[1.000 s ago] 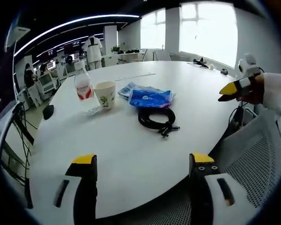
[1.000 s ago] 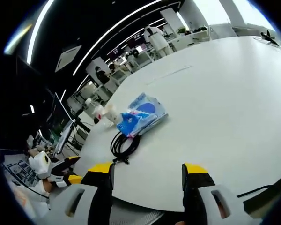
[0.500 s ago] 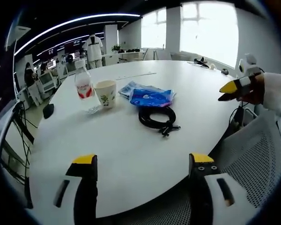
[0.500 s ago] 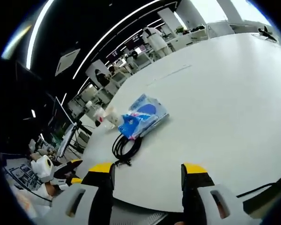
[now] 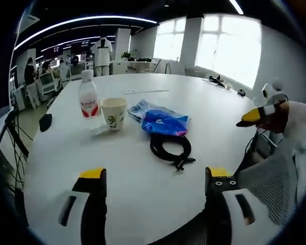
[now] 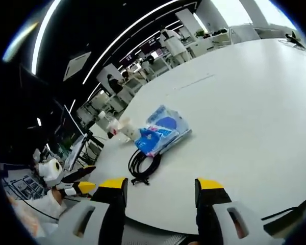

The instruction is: Arrange the tabletop items into an orderly group along one side of the table until the central work area is clear of visible clutter.

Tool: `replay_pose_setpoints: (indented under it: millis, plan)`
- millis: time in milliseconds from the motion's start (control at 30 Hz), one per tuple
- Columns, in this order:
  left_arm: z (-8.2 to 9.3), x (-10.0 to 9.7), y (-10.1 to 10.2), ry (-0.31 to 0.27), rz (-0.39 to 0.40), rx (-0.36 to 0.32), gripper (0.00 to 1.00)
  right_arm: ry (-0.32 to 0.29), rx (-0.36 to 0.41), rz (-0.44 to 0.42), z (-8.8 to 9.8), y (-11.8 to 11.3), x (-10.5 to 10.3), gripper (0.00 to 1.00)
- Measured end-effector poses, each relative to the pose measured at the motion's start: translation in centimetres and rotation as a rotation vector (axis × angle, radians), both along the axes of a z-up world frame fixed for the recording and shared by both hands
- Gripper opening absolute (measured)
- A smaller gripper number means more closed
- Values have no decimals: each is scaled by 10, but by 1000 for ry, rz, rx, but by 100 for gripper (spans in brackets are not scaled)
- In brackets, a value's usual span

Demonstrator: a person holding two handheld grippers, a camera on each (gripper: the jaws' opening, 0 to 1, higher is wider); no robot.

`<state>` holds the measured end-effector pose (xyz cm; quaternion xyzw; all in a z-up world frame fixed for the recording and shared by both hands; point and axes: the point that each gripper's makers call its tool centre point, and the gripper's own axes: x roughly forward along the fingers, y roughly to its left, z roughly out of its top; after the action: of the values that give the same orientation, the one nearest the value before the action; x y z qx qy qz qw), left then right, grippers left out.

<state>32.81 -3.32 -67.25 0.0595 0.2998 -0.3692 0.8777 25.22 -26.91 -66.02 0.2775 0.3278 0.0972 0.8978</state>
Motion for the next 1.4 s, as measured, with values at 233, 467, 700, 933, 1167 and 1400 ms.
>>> replay_pose_setpoints:
  millis: [233, 467, 700, 933, 1167, 1400]
  plan:
    - [14, 42, -30, 0, -52, -17, 74, 13, 10, 19, 2, 11, 12, 51]
    - [8, 79, -51, 101, -24, -47, 72, 1, -2, 28, 10, 22, 30, 45]
    - [-4, 98, -67, 137, -24, -18, 64, 32, 0, 30, -1, 34, 41, 37]
    - [-15, 107, -85, 155, -60, -7, 59, 49, 14, 12, -9, 42, 65, 34]
    - [-38, 115, -93, 183, -99, 77, 53, 64, -45, 41, -17, 47, 86, 36]
    - [-54, 120, -100, 193, -103, 103, 42, 106, -63, 49, -39, 49, 103, 36]
